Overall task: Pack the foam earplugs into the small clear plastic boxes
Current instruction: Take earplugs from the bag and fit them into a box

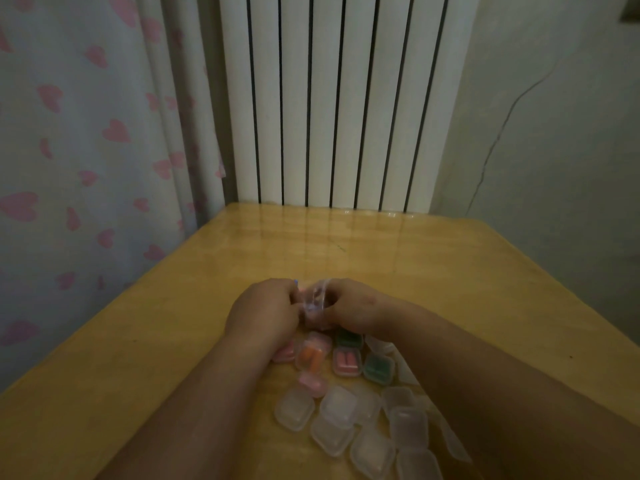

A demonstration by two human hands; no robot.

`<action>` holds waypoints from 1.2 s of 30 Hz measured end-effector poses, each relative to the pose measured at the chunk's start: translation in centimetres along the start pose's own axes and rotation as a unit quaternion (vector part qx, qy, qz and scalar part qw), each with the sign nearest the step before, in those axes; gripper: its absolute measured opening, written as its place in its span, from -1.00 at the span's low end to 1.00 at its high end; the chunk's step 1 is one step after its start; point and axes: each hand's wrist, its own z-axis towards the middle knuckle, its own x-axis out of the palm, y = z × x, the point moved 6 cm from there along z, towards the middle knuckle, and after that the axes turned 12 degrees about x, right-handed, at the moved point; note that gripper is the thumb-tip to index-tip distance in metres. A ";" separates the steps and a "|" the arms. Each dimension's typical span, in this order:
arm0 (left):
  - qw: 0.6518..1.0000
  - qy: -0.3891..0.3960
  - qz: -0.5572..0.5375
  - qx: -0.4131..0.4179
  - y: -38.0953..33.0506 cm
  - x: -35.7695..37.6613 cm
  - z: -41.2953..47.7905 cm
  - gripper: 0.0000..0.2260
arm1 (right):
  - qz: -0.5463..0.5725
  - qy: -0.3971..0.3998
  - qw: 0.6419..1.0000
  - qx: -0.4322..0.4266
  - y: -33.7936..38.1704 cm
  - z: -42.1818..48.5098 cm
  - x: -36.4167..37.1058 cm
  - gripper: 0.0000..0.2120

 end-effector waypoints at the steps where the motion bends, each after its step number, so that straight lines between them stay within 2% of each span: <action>1: 1.000 -0.003 0.009 0.001 0.0 0.0 0.0 -0.84 | 0.000 0.002 1.000 0.000 0.0 -0.1 0.0 -0.88; 2: 1.000 -0.005 0.017 0.002 0.0 0.1 0.0 -0.82 | 0.004 0.003 1.000 0.003 0.0 -0.2 0.1 -0.82; 4: 1.000 -0.007 0.027 0.003 0.0 0.1 0.0 -0.80 | -0.014 -0.009 1.000 0.011 0.0 -0.2 0.1 -0.85; 9: 1.000 -0.005 0.021 0.008 0.0 0.3 0.0 -0.88 | -0.180 -0.048 0.982 0.010 0.6 0.0 0.1 -0.89; 11: 1.000 -0.004 0.018 0.008 0.0 0.4 0.1 -0.87 | -0.205 -0.061 0.977 0.009 0.7 -0.1 0.1 -0.91; 13: 1.000 -0.007 0.016 0.007 0.1 0.4 0.1 -0.87 | -0.214 -0.073 0.974 0.012 0.9 -0.3 -0.1 -0.95; 16: 1.000 -0.010 0.009 0.001 0.3 0.5 0.1 -0.85 | -0.220 -0.082 0.972 0.028 0.9 -0.5 -0.6 -0.84; 20: 1.000 -0.010 0.023 0.009 0.0 0.4 0.2 -0.85 | -0.220 -0.084 0.970 0.067 0.9 -0.3 -0.5 -0.83; 25: 0.999 -0.009 0.029 0.010 -0.1 0.3 0.1 -0.80 | -0.172 -0.095 0.976 0.090 0.6 -0.4 -0.9 -0.78; 36: 1.000 -0.007 0.023 0.006 0.0 0.5 0.0 -0.81 | -0.238 -0.124 0.959 0.091 1.0 -0.9 -0.6 -0.89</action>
